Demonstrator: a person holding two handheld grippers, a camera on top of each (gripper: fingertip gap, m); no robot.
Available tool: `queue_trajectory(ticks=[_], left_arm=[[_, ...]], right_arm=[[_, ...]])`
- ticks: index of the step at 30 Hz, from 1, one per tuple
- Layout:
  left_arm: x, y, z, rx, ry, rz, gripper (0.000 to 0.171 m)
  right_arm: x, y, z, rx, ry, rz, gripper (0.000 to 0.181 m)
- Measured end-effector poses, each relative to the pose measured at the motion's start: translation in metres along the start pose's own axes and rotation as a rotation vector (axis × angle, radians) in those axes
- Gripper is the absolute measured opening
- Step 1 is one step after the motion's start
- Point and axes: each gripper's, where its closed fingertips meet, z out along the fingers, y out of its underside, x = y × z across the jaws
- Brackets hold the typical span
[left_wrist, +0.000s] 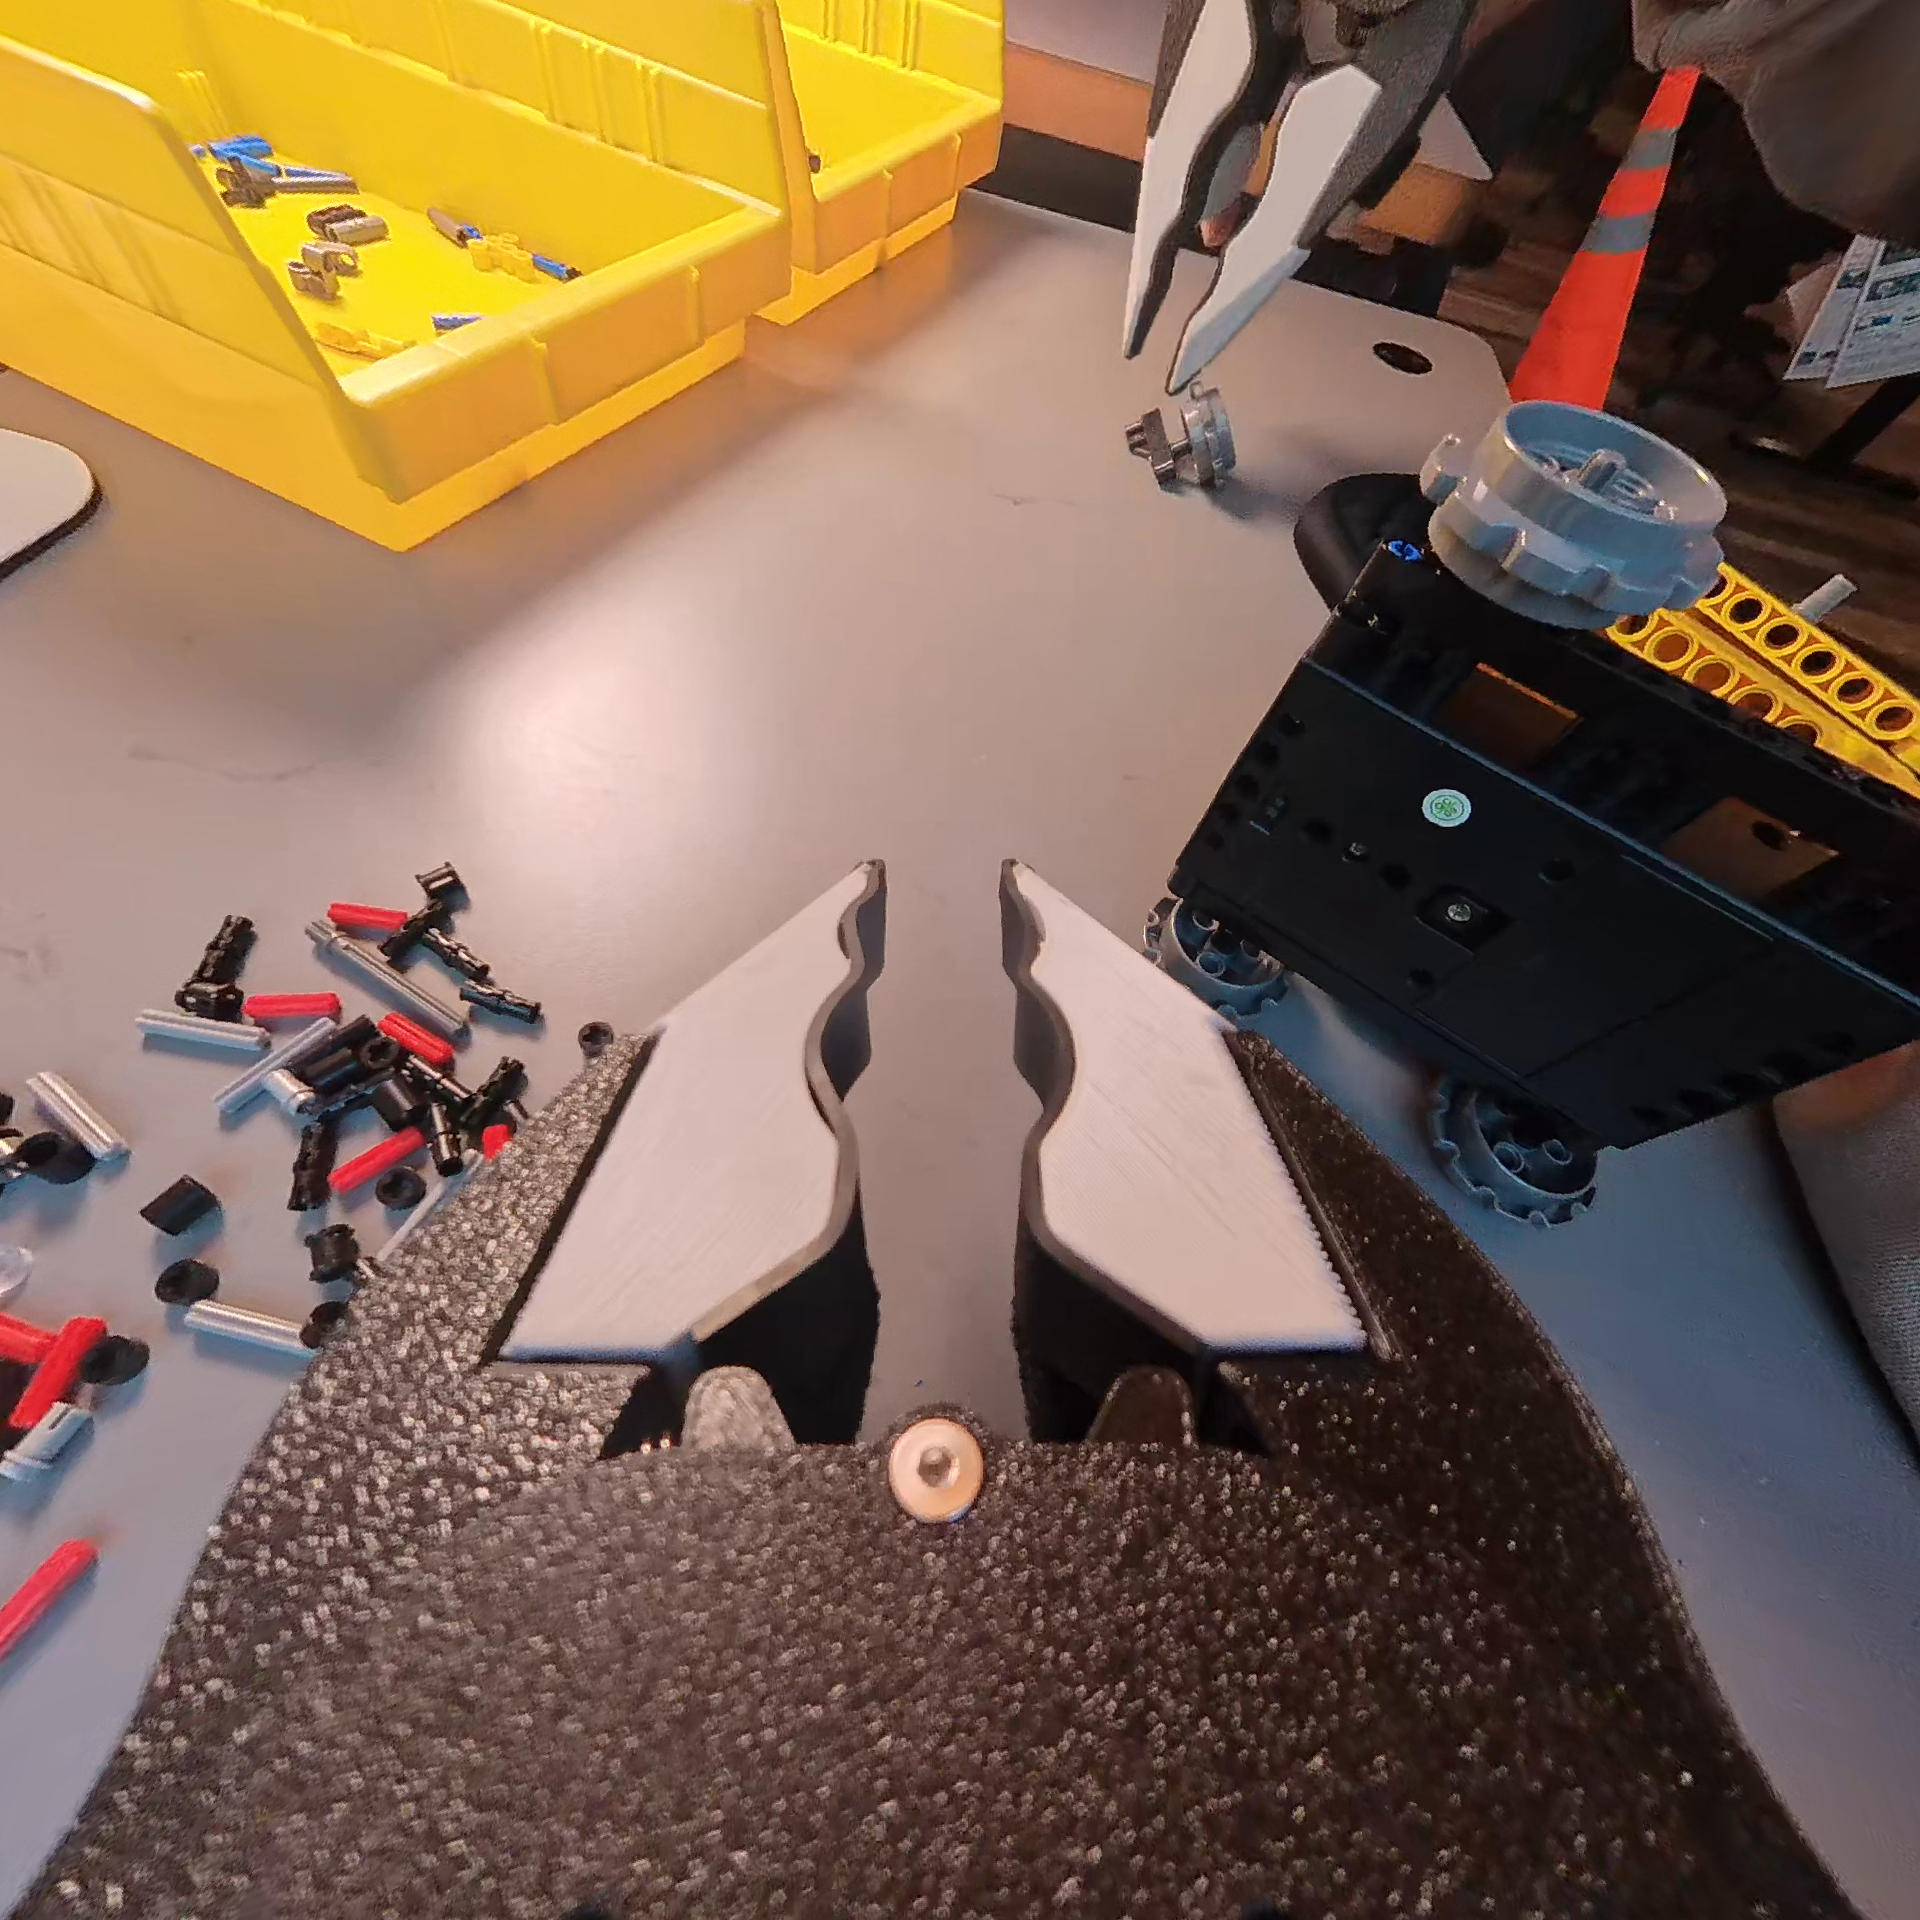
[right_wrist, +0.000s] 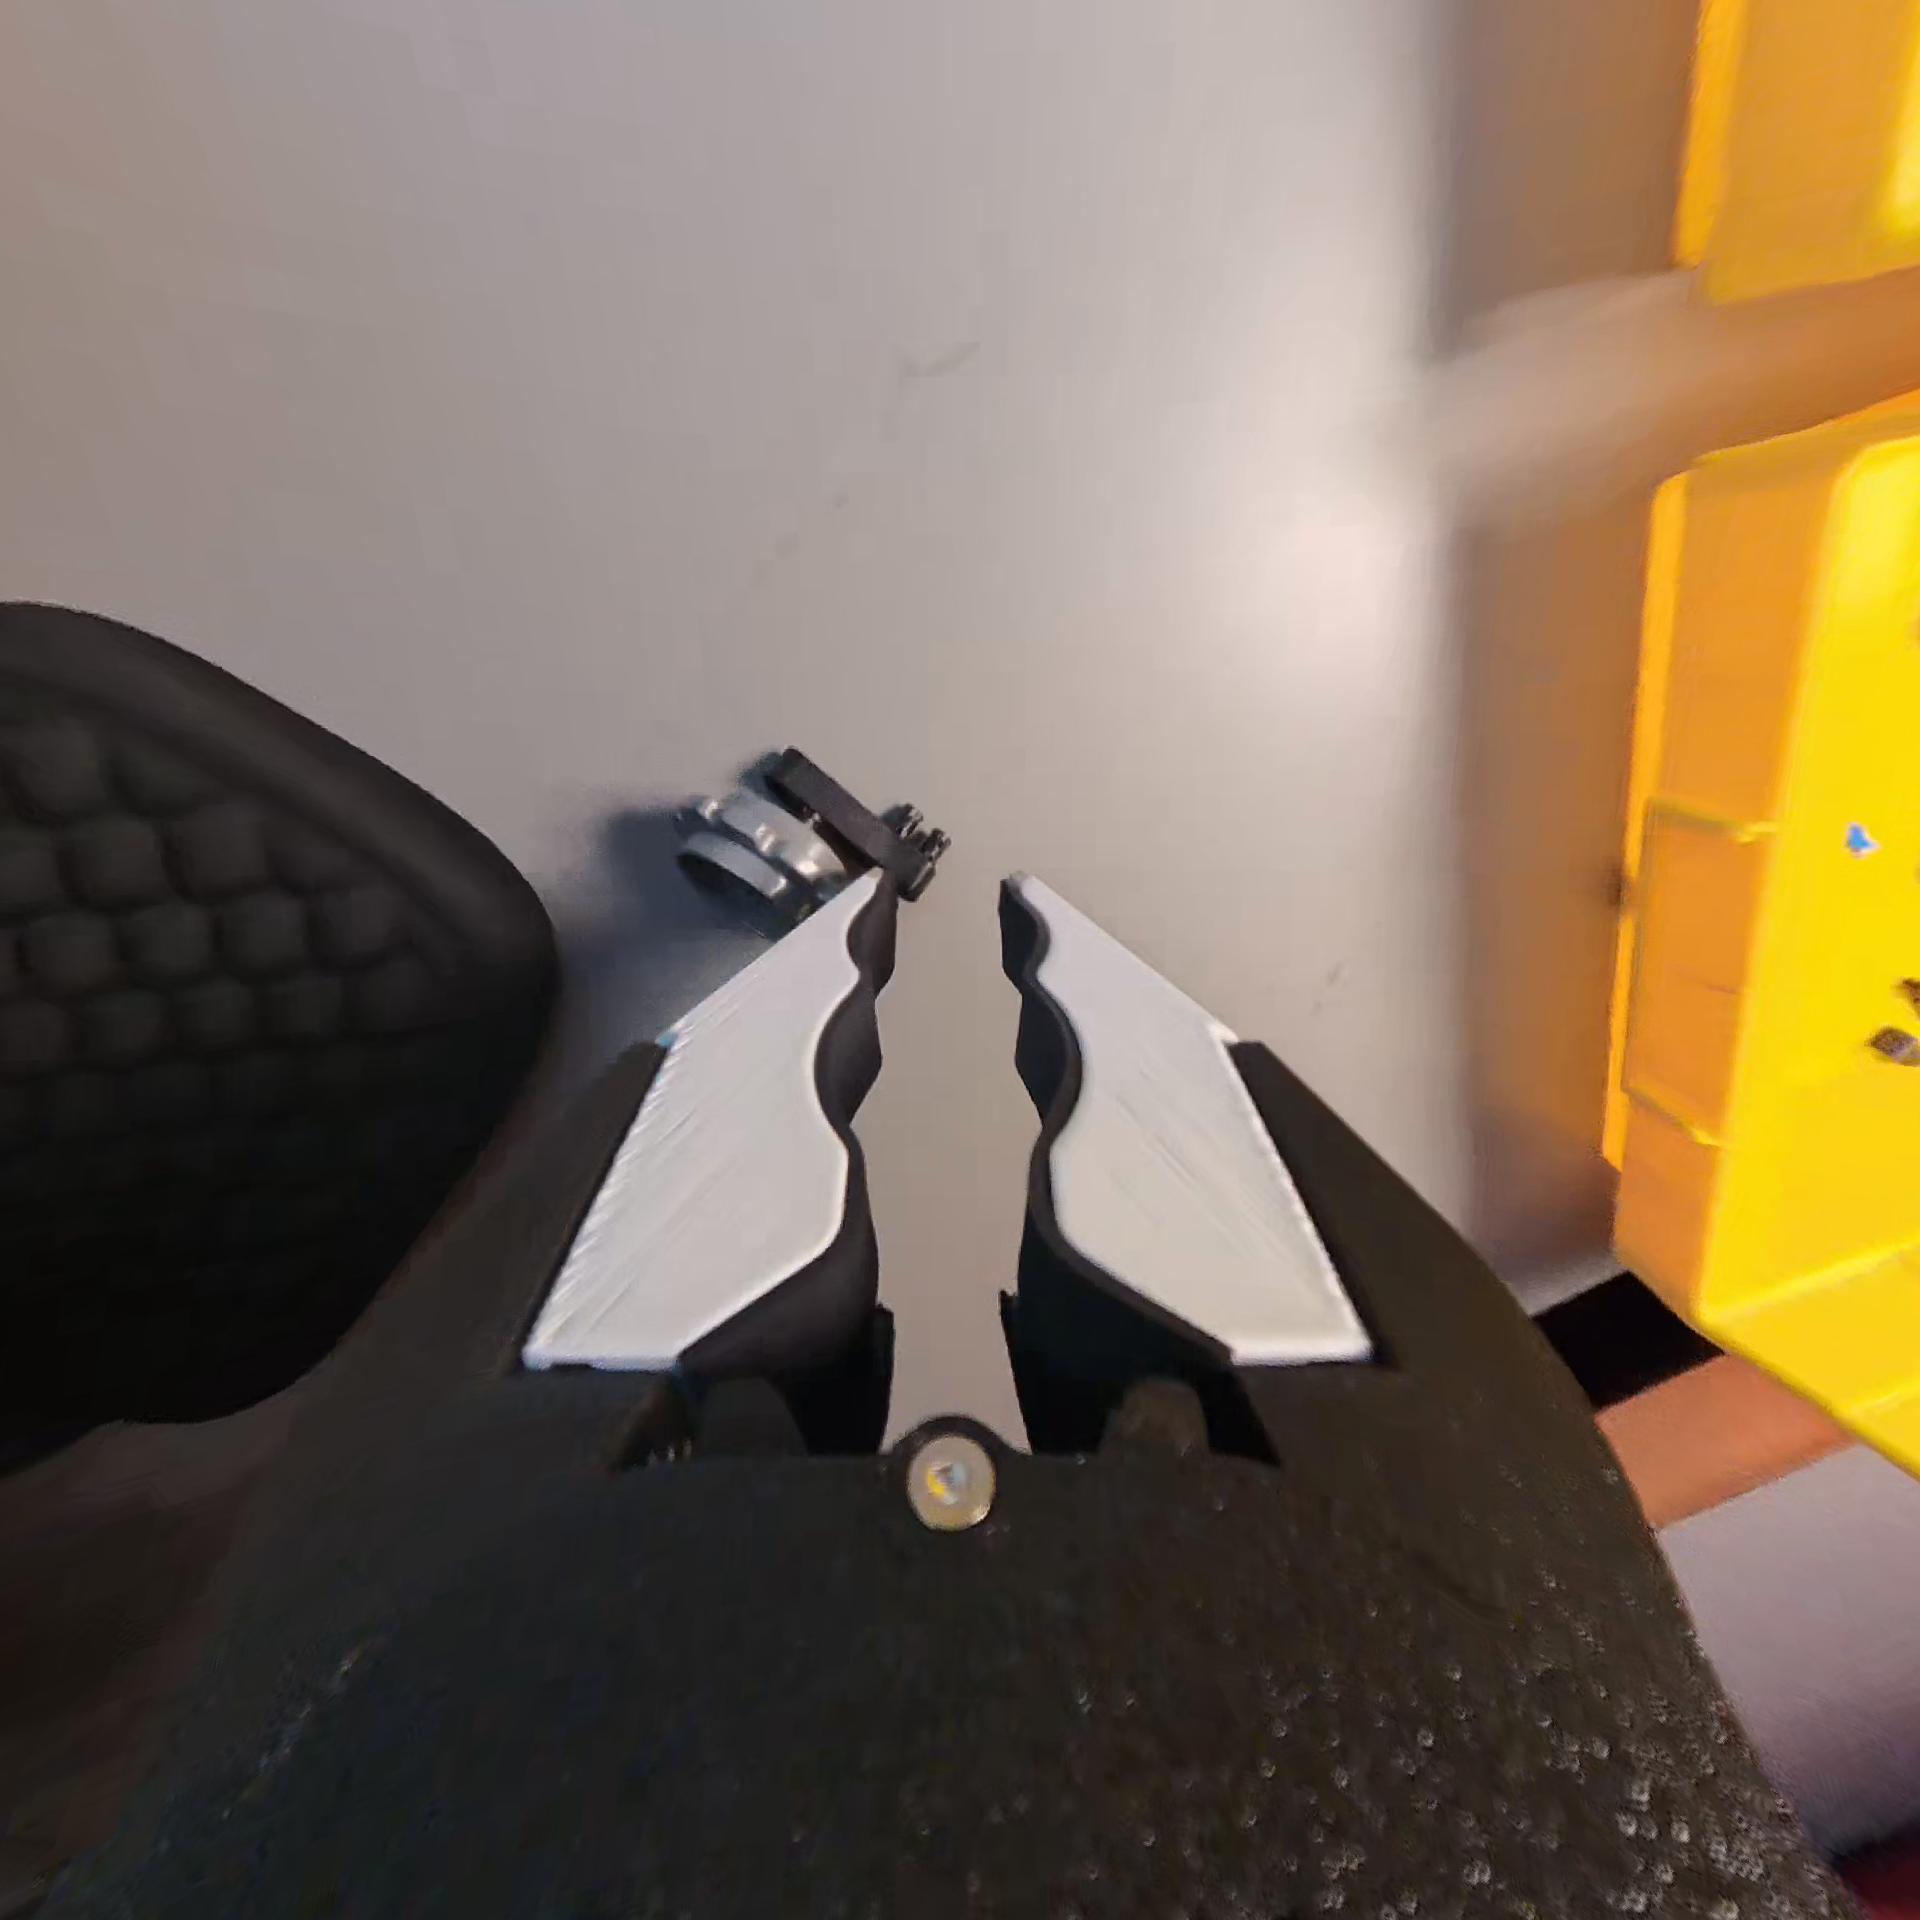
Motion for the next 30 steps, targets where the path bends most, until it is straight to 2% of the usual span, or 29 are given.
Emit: queue_trajectory(ticks=[3, 5, 9, 12, 14, 15, 16, 17, 18, 19, 20, 23, 25, 27, 30], left_arm=[[0.001, 0.001, 0.001, -0.008, 0.005, 0.001, 0.022], [0.001, 0.001, 0.001, -0.008, 0.008, -0.001, 0.022], [0.001, 0.001, 0.001, -0.009, 0.013, -0.007, 0.022], [0.001, 0.002, 0.001, -0.015, 0.013, -0.007, 0.022], [0.001, 0.003, 0.002, -0.018, 0.012, -0.008, 0.022], [0.001, 0.003, 0.002, -0.017, 0.011, -0.01, 0.022], [0.0, 0.002, 0.001, -0.017, 0.01, -0.014, 0.022], [0.0, 0.002, 0.001, -0.015, 0.01, -0.018, 0.022], [-0.001, 0.002, 0.001, -0.013, 0.01, -0.024, 0.022], [-0.002, 0.002, 0.001, -0.01, 0.011, -0.028, 0.022], [-0.002, 0.001, 0.0, -0.007, 0.012, -0.031, 0.022], [-0.001, 0.001, 0.001, -0.008, 0.015, -0.029, 0.022], [0.0, 0.003, 0.001, -0.017, 0.016, -0.022, 0.023], [0.001, 0.004, 0.002, -0.023, 0.015, -0.014, 0.023], [0.002, 0.004, 0.002, -0.027, 0.016, -0.012, 0.023]], right_arm=[[0.001, -0.012, -0.007, 0.088, 0.004, -0.005, 0.019], [-0.009, -0.015, -0.011, 0.149, -0.069, 0.008, 0.021], [-0.022, -0.014, -0.016, 0.275, -0.216, 0.144, 0.024], [-0.028, -0.01, -0.003, 0.325, -0.257, 0.242, 0.022], [-0.04, -0.011, 0.01, 0.338, -0.235, 0.213, 0.012], [-0.045, -0.012, 0.018, 0.328, -0.183, 0.14, 0.0], [-0.053, -0.017, 0.02, 0.342, -0.124, 0.026, 0.0], [-0.057, -0.022, 0.019, 0.347, -0.042, -0.079, 0.003], [-0.059, -0.027, 0.017, 0.345, 0.032, -0.147, 0.017], [-0.065, -0.032, 0.012, 0.357, 0.042, -0.171, 0.034], [-0.066, -0.037, 0.004, 0.389, 0.039, -0.145, 0.043], [-0.045, -0.042, -0.026, 0.516, 0.056, -0.016, 0.043], [-0.034, -0.035, -0.036, 0.542, 0.044, 0.062, 0.043], [-0.03, -0.027, -0.037, 0.54, 0.029, 0.102, 0.043], [-0.039, -0.01, -0.023, 0.464, -0.042, 0.14, 0.048]])
